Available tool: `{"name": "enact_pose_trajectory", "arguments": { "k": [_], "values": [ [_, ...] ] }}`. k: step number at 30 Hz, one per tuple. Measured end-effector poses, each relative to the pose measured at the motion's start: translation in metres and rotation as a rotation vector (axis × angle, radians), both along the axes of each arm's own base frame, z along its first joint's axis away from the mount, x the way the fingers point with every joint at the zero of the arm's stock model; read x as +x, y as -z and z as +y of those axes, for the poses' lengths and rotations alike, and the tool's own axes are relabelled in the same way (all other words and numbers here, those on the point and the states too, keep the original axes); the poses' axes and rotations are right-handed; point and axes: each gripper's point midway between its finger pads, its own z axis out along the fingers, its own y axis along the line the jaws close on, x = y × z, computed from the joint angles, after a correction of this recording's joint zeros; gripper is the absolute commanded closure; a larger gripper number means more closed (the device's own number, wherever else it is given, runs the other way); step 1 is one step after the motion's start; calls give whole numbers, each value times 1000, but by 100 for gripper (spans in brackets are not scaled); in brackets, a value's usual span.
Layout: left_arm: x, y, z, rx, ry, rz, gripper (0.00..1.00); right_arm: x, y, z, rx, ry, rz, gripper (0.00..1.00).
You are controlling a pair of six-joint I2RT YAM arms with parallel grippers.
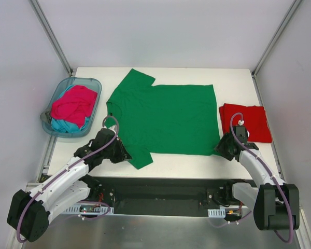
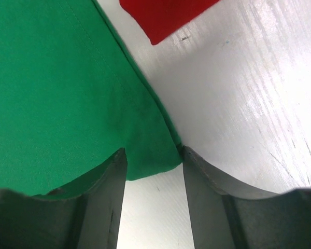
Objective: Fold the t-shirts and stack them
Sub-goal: Grap the side of the flattened tshirt closest away from the robot with both arms
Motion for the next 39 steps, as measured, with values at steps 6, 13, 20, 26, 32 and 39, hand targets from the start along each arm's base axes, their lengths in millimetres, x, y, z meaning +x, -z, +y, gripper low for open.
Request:
{"name": "enact_pose_trajectory", "arguments": {
  "k": [6, 13, 20, 26, 32, 39],
  "values": [
    [1, -2, -1, -3, 0, -5, 100, -1, 1, 0, -2, -3, 2, 61],
    [2, -6, -1, -13, 0, -20, 100, -3, -1, 0, -3, -7, -6, 78],
    [2, -16, -3, -51, -2, -66, 100, -4, -7, 1, -2, -38, -27, 100],
    [-18, -19, 1, -119, -32, -49, 100, -14, -12, 4, 5, -75, -32, 100],
    [-40, -11, 9, -165, -80, -10, 100, -30, -12, 11, 41, -106, -14, 100],
    [-54, -13, 9, -229, -91, 10, 100, -42, -18, 14, 57, -113, -39, 100]
  ]
}}
